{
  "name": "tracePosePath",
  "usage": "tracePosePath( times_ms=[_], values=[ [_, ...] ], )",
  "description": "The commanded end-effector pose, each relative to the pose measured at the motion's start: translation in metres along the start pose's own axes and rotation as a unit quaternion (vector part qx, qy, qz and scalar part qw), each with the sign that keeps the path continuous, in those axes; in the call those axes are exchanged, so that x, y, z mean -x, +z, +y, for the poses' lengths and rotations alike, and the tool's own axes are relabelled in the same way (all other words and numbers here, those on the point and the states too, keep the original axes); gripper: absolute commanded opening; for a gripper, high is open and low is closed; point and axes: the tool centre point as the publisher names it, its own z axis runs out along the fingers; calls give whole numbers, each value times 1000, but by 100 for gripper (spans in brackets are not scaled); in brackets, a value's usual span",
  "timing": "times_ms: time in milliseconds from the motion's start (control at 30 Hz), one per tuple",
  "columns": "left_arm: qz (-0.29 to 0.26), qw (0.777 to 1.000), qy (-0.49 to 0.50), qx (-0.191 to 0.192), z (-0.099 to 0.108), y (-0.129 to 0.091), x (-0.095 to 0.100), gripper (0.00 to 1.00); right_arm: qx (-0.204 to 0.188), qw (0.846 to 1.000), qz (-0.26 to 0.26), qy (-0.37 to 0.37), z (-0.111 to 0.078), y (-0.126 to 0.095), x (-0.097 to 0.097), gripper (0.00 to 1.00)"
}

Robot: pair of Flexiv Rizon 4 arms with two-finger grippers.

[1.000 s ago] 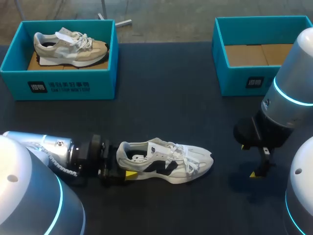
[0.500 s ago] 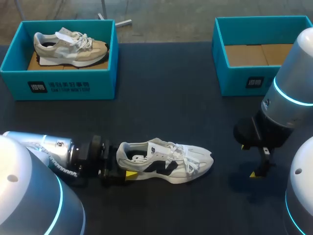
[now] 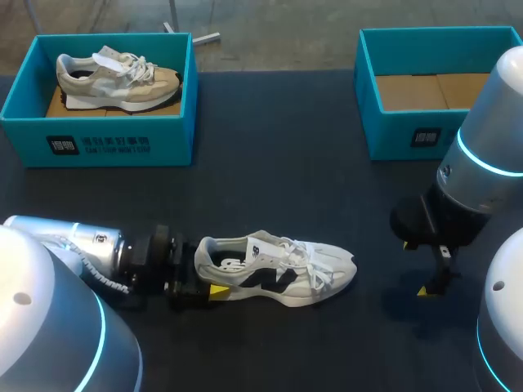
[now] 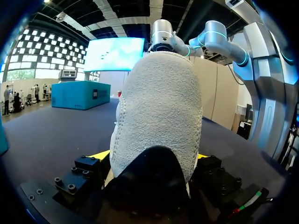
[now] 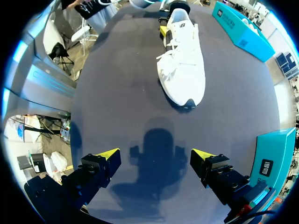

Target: Take the shoe out of the shoebox, open the shoe tongue, remove and reinsert the insole, then place the shoe into the shoebox

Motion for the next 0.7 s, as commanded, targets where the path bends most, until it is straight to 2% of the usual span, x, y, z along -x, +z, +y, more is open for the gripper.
tracePosePath(
  times_ms=[33,600,700],
  values=[
    [0,1000,0,1,2,0,0,0,0,1000,-1,0,0,1,-1,100],
    [0,1000,0,1,2,0,0,0,0,1000,-1,0,0,1,-1,100],
    [0,1000,0,1,2,0,0,0,1,999,-4,37,8,0,7,100]
  ],
)
